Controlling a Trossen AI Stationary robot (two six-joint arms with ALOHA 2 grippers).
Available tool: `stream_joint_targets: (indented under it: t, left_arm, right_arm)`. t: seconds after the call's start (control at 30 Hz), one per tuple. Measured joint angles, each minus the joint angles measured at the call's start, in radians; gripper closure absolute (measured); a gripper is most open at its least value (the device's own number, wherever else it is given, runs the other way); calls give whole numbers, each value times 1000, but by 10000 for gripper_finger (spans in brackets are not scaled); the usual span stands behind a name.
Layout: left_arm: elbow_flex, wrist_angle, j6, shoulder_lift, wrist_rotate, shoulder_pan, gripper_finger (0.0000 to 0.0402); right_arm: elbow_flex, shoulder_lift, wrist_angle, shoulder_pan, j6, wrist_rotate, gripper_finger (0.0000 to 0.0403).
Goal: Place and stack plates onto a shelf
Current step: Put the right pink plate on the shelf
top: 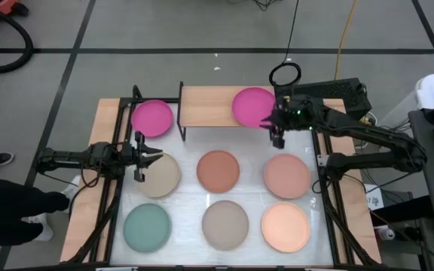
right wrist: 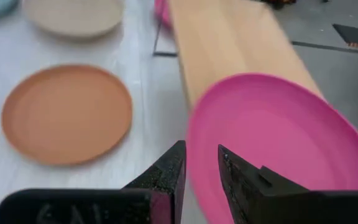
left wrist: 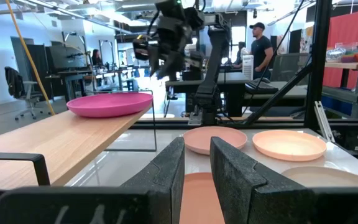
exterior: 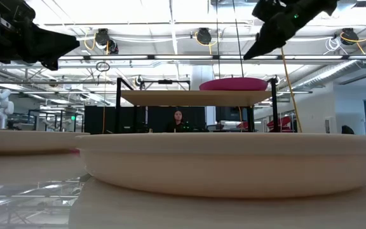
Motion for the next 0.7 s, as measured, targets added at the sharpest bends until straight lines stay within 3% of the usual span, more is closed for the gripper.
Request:
stream_joint_targets:
  t: [0.2,0.37,0.7]
  left_arm:
    - [0,0,0,0,0,0,320]
    - [0,0,0,0,0,0,320]
    - [0,0,0,0,0,0,320]
  right_arm:
    - [0,46,-42,102,-60,149,325]
    - [0,96,-54,119,-85,249,325]
    - [2,214,-13,98,-114,321,330]
